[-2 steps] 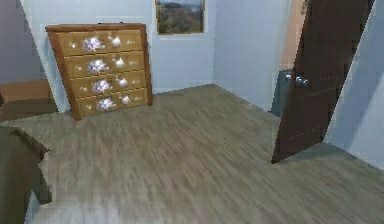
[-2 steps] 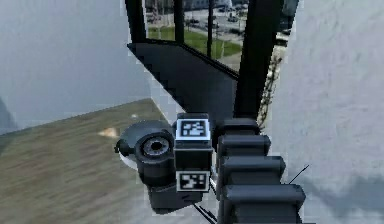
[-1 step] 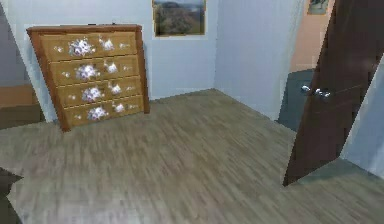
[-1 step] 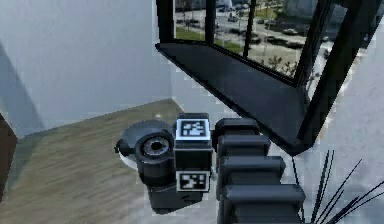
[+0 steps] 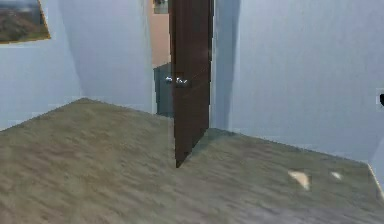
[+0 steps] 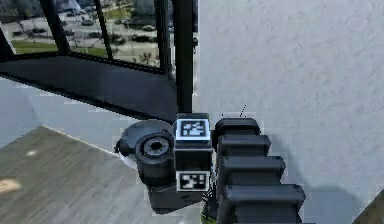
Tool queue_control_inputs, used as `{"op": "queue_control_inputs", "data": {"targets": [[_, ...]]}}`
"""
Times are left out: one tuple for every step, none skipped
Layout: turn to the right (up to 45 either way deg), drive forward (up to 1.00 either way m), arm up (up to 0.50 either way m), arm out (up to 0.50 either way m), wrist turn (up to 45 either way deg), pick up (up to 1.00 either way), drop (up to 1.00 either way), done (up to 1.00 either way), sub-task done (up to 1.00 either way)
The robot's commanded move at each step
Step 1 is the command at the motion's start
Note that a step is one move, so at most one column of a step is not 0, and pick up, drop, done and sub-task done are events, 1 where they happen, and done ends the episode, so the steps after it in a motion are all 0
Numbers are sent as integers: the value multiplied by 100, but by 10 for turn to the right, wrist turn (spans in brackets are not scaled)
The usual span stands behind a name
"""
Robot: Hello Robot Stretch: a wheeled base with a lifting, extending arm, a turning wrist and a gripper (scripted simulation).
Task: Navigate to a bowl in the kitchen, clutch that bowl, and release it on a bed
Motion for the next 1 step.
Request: {"op": "queue_control_inputs", "data": {"targets": [[-300, 0, 0, 0, 0, 0, 0, 0, 0]]}}
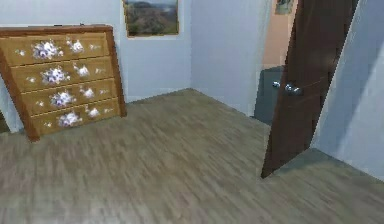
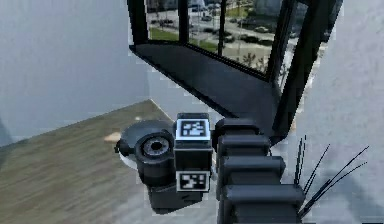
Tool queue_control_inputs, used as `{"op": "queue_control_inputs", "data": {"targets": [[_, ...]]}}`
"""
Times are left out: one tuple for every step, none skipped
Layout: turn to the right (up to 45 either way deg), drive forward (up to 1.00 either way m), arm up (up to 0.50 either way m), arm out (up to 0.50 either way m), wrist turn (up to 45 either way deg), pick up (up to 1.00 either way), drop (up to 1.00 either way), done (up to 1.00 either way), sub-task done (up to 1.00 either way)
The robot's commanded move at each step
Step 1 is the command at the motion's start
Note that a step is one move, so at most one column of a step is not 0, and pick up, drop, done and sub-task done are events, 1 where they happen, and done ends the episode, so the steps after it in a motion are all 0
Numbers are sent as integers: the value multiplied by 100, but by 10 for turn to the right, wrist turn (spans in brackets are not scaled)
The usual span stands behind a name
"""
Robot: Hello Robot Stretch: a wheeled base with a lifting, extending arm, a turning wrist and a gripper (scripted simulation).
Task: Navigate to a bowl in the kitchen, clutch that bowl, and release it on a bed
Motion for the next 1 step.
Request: {"op": "queue_control_inputs", "data": {"targets": [[210, 0, 0, 0, 0, 0, 0, 0, 0]]}}
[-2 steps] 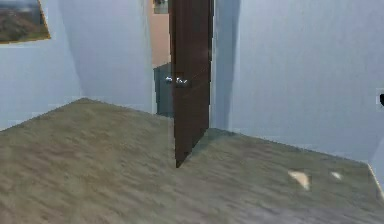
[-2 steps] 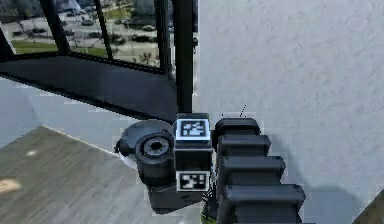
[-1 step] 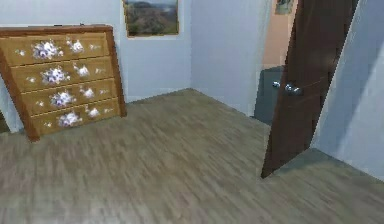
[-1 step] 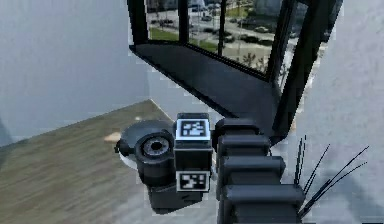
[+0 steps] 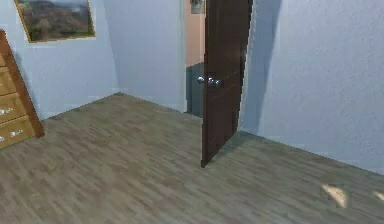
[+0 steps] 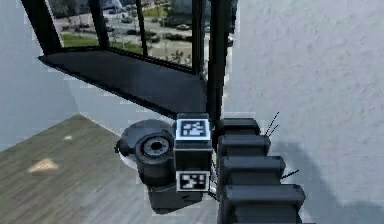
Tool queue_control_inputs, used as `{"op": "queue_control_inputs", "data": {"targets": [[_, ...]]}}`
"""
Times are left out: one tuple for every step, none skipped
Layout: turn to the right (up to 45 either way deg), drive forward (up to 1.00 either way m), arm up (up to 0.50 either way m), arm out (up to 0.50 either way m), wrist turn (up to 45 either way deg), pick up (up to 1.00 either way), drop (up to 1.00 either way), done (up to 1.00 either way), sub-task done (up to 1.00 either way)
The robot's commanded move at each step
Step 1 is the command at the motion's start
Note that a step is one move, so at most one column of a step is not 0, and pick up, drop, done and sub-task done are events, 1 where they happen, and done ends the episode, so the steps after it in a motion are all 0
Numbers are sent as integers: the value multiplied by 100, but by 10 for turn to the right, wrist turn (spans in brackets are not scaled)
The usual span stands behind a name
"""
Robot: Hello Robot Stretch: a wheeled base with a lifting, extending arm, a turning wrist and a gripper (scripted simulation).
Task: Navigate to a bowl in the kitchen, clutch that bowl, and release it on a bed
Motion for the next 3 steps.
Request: {"op": "queue_control_inputs", "data": {"targets": [[30, 0, 0, 0, 0, 0, 0, 0, 0], [-180, 0, 0, 0, 0, 0, 0, 0, 0], [-450, 0, 0, 0, 0, 0, 0, 0, 0]]}}
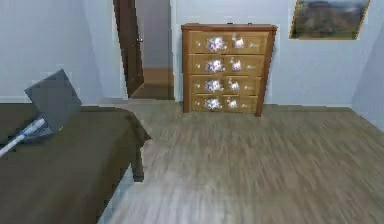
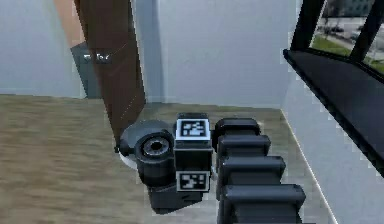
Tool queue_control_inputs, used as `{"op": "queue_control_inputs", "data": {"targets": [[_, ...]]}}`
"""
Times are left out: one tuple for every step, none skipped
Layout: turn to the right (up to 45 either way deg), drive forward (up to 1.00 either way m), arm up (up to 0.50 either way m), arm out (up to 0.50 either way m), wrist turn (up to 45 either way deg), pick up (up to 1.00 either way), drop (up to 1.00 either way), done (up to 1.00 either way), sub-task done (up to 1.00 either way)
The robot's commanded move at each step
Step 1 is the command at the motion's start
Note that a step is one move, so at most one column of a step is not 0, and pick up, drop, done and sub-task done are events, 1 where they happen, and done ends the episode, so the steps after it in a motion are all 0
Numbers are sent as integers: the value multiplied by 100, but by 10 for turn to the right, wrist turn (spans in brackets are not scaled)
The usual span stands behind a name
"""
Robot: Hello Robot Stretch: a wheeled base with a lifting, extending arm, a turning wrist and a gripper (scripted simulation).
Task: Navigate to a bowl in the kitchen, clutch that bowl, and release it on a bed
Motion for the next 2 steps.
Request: {"op": "queue_control_inputs", "data": {"targets": [[-450, 0, 0, 0, 0, 0, 0, 0, 0], [-450, 0, 0, 0, 0, 0, 0, 0, 0]]}}
